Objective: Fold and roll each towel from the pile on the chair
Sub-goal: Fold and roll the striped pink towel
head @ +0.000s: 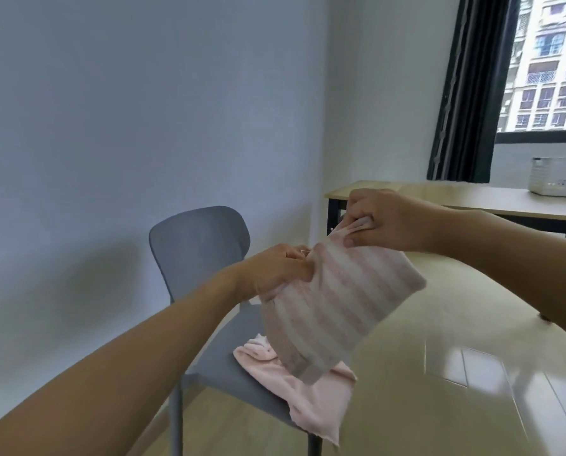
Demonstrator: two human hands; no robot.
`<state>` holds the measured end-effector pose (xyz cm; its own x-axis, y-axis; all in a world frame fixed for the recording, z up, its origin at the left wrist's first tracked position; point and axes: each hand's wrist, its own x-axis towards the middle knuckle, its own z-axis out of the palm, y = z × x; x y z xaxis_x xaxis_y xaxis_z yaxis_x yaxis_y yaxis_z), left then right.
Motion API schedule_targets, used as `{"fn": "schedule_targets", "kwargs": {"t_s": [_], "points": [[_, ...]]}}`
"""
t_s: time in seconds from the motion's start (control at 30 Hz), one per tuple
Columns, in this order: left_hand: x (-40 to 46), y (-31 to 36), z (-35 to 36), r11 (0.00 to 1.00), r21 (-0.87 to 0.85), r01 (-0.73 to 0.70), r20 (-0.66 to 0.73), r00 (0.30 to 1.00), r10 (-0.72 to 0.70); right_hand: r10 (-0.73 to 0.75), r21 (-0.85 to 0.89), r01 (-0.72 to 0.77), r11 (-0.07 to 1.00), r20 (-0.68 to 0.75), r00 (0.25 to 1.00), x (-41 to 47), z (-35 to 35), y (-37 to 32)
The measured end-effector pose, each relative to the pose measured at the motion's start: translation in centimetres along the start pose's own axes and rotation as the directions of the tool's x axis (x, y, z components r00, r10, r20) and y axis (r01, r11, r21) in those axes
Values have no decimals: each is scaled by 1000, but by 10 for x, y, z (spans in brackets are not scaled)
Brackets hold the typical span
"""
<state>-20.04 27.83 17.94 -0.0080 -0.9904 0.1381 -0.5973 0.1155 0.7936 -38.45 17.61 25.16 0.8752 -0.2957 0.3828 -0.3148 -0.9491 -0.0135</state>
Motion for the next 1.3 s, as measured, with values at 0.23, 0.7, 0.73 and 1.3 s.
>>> {"fn": "schedule_targets", "kwargs": {"t_s": [0.23, 0.7, 0.73, 1.3], "points": [[-12, 3, 7, 915, 398, 65, -146, 989, -7, -4, -116, 7, 993, 27, 1000, -23, -6, 18], [-41, -6, 9, 815, 578, 52, -426, 870, 247, 193, 224, -189, 956, 5, 981, -37, 53, 22], [-43, -7, 8, 765, 643, 39, -392, 875, 285, 214, 257, -205, 944, -5, 977, -37, 54, 21], [-37, -43, 8, 488, 860, 149, -294, 926, 236, 632, 833, -290, 471, -90, 769, -20, 130, 20]]}}
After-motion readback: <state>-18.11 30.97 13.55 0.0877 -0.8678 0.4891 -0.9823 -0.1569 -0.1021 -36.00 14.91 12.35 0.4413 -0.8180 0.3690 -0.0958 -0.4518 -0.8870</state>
